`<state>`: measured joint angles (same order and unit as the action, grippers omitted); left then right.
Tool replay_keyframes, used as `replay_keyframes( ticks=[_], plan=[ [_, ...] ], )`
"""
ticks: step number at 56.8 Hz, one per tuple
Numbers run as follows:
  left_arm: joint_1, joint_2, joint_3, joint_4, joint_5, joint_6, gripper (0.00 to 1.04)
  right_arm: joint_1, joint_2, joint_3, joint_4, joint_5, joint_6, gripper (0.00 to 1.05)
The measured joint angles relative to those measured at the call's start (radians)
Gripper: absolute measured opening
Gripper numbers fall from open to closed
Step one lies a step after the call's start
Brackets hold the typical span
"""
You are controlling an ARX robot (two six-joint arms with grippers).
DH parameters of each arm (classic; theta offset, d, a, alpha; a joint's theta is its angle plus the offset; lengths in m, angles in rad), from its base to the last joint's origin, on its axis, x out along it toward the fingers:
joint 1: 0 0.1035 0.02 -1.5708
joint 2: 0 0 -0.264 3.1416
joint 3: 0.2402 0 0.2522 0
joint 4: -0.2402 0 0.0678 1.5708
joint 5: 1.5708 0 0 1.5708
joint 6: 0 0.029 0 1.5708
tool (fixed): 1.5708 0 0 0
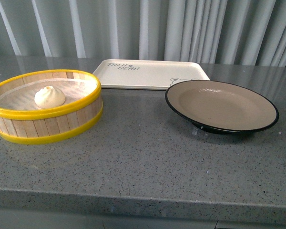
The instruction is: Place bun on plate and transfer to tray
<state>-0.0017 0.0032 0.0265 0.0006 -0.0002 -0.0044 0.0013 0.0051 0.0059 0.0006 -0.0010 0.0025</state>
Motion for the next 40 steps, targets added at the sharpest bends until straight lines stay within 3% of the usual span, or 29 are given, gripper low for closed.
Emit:
replay_keyframes(
  ticks=[40],
  plan=[
    [0.000,0.000,0.000,0.000,0.000,0.000,0.98,0.000,0.000,0.000,0.000,0.000,0.000,0.96]
  ],
)
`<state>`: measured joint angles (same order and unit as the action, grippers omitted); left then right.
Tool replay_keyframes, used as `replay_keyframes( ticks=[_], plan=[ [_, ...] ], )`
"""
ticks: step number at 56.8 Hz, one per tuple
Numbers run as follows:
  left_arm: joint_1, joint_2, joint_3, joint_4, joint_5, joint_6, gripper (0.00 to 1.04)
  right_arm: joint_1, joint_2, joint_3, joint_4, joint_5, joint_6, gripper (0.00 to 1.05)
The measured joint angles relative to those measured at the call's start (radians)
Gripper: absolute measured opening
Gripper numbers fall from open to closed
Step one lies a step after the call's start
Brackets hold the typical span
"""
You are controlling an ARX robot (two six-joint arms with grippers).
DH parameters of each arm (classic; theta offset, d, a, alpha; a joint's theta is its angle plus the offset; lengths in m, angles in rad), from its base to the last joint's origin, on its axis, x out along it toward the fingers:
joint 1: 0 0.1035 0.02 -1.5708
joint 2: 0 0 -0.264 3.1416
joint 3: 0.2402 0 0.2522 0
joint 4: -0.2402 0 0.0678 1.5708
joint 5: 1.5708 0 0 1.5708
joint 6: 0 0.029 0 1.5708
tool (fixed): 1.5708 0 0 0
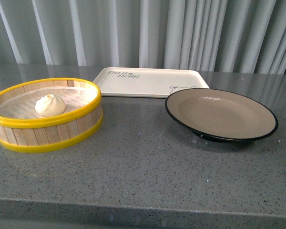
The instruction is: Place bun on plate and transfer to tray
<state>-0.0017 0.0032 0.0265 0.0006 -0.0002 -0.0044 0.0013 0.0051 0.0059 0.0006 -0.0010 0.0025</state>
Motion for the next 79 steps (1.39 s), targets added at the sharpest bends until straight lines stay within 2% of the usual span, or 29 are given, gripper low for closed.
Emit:
replay_keyframes(
  ticks=[28,30,34,36,40,44,60,69,79],
  plan=[
    [0.000,0.000,0.000,0.000,0.000,0.000,0.98,0.000,0.000,0.000,0.000,0.000,0.000,0.96],
    [-0.005,0.009,0.003,-0.011,-0.018,-0.010,0.98,0.000,0.000,0.000,0.000,0.000,0.000,0.96],
    [-0.050,0.129,0.072,-0.174,-0.142,-0.148,0.98,0.000,0.000,0.000,0.000,0.000,0.000,0.96],
    [-0.058,0.213,0.100,-0.186,-0.146,-0.232,0.98,0.000,0.000,0.000,0.000,0.000,0.000,0.96],
    [-0.066,0.380,0.143,-0.126,-0.121,-0.340,0.98,0.000,-0.002,0.000,0.000,-0.002,0.000,0.96],
    [-0.067,0.495,0.183,-0.042,-0.104,-0.373,0.98,0.000,-0.001,0.000,0.000,0.000,0.000,0.96],
    [-0.121,0.922,0.435,0.280,-0.075,-0.329,0.98,0.000,-0.002,0.000,0.000,0.000,0.000,0.96],
    [-0.182,1.177,0.608,0.355,-0.068,-0.275,0.98,0.000,-0.002,0.000,0.000,0.000,0.000,0.96],
    [-0.261,1.402,0.766,0.373,-0.113,-0.210,0.98,0.000,-0.002,0.000,0.000,0.000,0.000,0.96]
  ],
)
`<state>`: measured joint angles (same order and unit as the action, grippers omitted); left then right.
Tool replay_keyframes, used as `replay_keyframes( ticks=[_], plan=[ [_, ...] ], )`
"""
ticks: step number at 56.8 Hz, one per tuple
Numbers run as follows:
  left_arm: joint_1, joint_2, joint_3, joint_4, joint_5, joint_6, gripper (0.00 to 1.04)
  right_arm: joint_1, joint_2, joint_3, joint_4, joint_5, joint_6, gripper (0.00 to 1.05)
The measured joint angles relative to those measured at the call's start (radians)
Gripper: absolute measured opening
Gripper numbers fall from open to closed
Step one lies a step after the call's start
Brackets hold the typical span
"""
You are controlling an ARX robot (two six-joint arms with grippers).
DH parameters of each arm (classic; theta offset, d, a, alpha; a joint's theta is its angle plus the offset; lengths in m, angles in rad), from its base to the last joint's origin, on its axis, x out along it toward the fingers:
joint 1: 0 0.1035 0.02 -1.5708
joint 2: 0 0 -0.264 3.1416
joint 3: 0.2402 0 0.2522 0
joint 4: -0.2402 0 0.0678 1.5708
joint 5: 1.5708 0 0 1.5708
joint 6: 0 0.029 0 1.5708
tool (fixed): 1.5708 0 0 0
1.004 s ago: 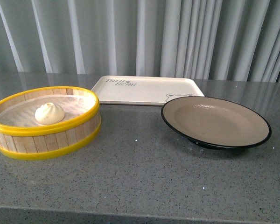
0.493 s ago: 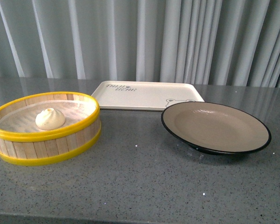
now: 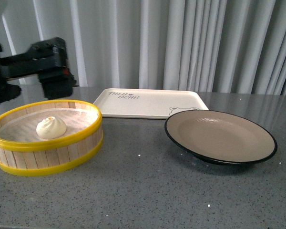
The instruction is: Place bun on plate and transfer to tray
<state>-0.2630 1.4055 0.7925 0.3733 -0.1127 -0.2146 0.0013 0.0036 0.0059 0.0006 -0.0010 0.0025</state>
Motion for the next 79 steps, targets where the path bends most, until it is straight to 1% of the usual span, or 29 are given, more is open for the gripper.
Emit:
replay_keyframes(
  ticks=[8,14,24,34,53,69,79],
  plan=[
    [-0.025,0.103,0.081,-0.015,-0.034,0.019,0.98,0.000,0.001,0.000,0.000,0.000,0.000,0.96],
    [-0.028,0.166,0.132,-0.047,-0.056,0.023,0.98,0.000,0.001,0.000,0.000,0.000,0.000,0.96],
    [-0.021,0.280,0.261,-0.080,-0.122,0.029,0.98,0.000,0.000,0.000,0.000,0.000,0.000,0.96],
    [0.000,0.354,0.323,-0.086,-0.146,0.055,0.98,0.000,0.000,0.000,0.000,0.000,0.000,0.96],
    [0.064,0.417,0.364,-0.085,-0.168,0.088,0.98,0.000,0.000,0.000,0.000,0.000,0.000,0.96],
    [0.070,0.433,0.369,-0.098,-0.154,0.093,0.98,0.000,0.000,0.000,0.000,0.000,0.000,0.96],
    [0.069,0.440,0.368,-0.098,-0.162,0.094,0.98,0.000,0.000,0.000,0.000,0.000,0.000,0.96]
  ],
)
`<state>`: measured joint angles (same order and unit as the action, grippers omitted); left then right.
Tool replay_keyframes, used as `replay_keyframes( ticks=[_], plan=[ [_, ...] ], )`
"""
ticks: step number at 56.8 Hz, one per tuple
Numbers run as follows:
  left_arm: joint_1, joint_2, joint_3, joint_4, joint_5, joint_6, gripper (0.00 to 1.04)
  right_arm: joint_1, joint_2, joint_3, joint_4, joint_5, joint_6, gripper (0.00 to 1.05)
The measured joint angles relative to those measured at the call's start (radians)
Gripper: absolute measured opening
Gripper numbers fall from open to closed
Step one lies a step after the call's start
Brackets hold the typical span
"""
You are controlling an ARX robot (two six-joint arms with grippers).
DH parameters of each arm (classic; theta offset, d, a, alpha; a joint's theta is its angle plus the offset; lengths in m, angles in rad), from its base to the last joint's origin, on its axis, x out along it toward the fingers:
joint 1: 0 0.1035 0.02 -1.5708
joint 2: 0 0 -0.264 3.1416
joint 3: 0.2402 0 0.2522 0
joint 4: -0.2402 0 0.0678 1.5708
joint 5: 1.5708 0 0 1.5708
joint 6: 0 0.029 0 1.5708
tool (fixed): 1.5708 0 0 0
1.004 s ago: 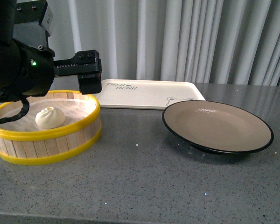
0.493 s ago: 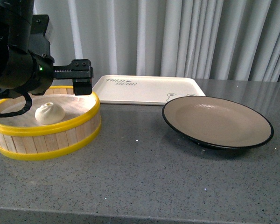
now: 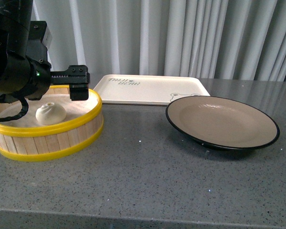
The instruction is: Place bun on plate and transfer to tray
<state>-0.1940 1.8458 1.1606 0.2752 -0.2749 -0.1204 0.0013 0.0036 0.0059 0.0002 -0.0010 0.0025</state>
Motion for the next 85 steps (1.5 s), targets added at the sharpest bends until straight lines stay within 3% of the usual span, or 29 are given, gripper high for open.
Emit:
replay_keyframes(
  ticks=[61,85],
  plan=[
    [0.002,0.076,0.039,-0.048,-0.039,-0.019,0.98,0.000,0.000,0.000,0.000,0.000,0.000,0.96],
    [0.002,0.080,0.043,-0.048,-0.026,-0.041,0.38,0.000,0.000,0.000,0.000,0.000,0.000,0.96]
  ],
)
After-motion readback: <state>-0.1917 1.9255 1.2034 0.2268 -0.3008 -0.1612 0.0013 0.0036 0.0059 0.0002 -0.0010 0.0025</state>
